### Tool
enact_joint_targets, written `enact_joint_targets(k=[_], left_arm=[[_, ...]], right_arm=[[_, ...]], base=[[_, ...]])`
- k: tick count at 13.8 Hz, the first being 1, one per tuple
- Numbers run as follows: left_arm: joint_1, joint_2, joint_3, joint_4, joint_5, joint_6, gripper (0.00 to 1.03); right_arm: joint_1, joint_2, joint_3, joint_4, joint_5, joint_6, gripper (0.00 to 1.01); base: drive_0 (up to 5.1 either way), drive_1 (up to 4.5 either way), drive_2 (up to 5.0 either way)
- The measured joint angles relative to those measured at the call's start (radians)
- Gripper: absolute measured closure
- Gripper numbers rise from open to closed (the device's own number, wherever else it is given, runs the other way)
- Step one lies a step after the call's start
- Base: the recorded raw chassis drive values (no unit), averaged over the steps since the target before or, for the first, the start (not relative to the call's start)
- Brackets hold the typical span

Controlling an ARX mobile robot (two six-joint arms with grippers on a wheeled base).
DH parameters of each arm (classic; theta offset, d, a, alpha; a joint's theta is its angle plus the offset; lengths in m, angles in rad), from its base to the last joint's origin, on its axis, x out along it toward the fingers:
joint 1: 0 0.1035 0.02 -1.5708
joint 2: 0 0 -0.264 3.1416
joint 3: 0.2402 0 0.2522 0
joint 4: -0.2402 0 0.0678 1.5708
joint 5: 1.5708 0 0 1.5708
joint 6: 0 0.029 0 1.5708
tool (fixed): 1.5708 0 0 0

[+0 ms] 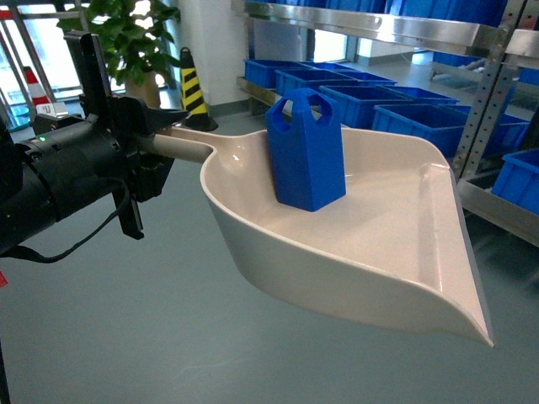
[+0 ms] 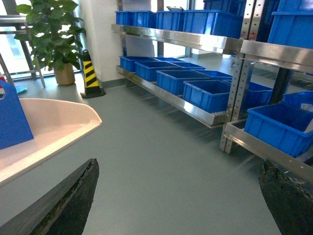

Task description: Place part in tray to right shelf

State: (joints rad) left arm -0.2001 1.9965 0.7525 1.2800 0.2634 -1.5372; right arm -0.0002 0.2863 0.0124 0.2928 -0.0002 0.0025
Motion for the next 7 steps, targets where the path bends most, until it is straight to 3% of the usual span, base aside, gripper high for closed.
enact_joint_targets(k=[7], left_arm=[[0.001,0.0,0.0,0.0,0.0,0.0,0.9]], right_arm=[[0.0,0.0,0.0,0.0,0.0,0.0,0.03]], base=[[-1.6,-1.62,-1.6]])
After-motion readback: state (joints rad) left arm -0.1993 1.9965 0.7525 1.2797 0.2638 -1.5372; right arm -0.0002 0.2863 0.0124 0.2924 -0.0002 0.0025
